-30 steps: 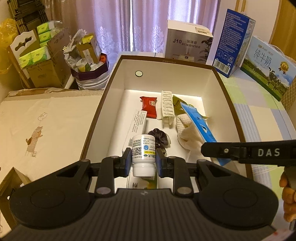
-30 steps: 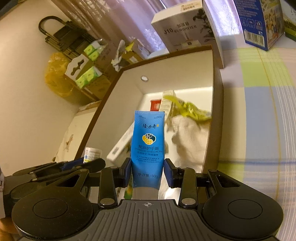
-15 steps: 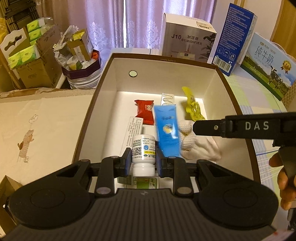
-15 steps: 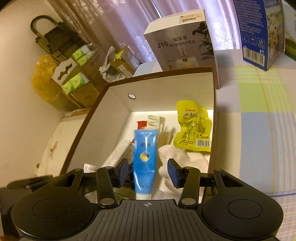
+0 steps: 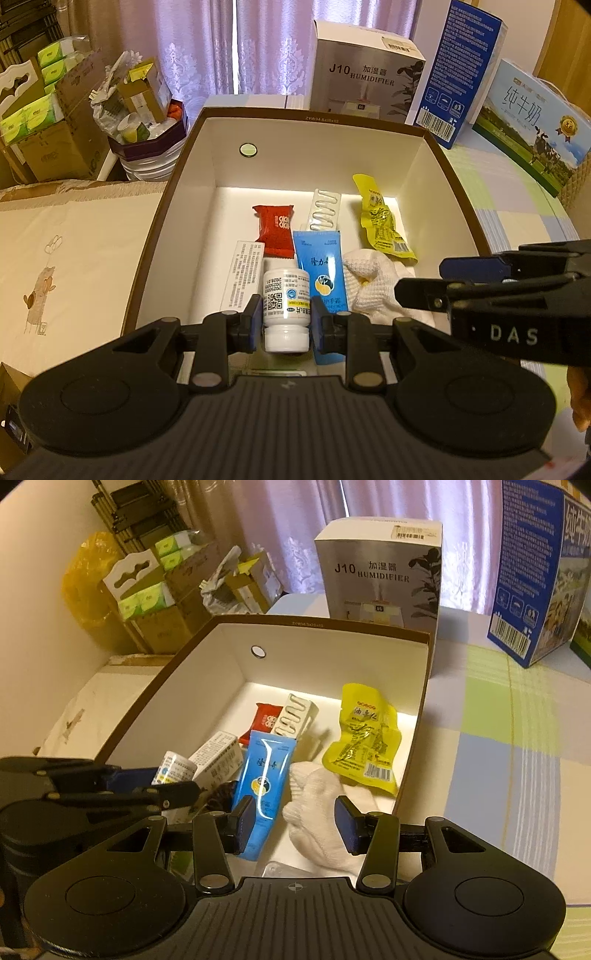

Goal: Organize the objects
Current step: 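Lower both tools into the brown box and open them to release the items, then withdraw both open tools up and away from the brown box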

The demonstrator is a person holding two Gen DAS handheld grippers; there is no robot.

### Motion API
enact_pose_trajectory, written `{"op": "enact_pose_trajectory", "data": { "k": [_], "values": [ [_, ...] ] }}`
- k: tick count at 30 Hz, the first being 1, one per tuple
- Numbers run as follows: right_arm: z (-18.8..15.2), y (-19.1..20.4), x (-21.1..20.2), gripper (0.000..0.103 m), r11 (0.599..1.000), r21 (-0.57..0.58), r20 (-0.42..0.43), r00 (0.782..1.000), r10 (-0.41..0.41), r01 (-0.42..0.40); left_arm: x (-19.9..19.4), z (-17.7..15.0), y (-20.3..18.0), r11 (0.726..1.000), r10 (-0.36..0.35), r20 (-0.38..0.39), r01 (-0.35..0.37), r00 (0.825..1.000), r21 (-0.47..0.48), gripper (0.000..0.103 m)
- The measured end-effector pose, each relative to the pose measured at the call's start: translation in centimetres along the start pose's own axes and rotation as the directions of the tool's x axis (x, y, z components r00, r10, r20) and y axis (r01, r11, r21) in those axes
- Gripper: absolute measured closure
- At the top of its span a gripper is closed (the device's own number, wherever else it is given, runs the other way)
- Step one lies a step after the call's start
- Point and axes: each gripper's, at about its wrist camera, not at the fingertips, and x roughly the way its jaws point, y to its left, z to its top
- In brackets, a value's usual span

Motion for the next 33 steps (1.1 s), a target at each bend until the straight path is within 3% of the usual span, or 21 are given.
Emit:
{"op": "enact_pose_trajectory", "data": {
  "k": [3, 5, 8, 14, 26, 33],
  "values": [
    [0.0, 0.1, -0.2, 0.057, 1.000, -0.017, 0.005, 1.000, -0.006, 0.006, -0.1, 0.4, 0.2, 1.000, -0.001, 0.015, 0.001, 1.000, -0.004, 0.075],
    [-0.1, 0.3, -0.4, 0.056, 1.000, -0.027, 0.006, 1.000, -0.006, 0.006, -0.3, 0.6, 0.3, 1.000, 0.003, 0.030, -0.003, 1.000, -0.004, 0.058],
    [-0.5, 0.7, -1.0, 0.050, 0.999, -0.046, 0.013, 1.000, -0.004, 0.005, -0.8, 0.9, 0.5, 1.000, 0.000, 0.051, 0.000, 0.999, -0.002, 0.041],
    [-1.8, 1.5, -3.3, 0.035, 0.997, -0.070, 0.037, 0.999, 0.012, -0.010, -2.3, 0.8, 1.3, 1.000, 0.004, 0.077, -0.003, 0.997, -0.014, 0.018],
    [-6.1, 2.3, -8.8, 0.032, 1.000, 0.007, 0.070, 0.998, 0.009, -0.010, -8.1, -2.2, 1.9, 1.000, 0.023, 0.140, -0.023, 0.990, -0.005, 0.002],
    [-8.6, 2.4, -11.6, 0.032, 1.000, 0.027, 0.076, 0.997, -0.018, 0.016, -11.1, -4.9, 0.8, 1.000, 0.017, 0.143, -0.016, 0.990, -0.007, 0.001]
  ]
}}
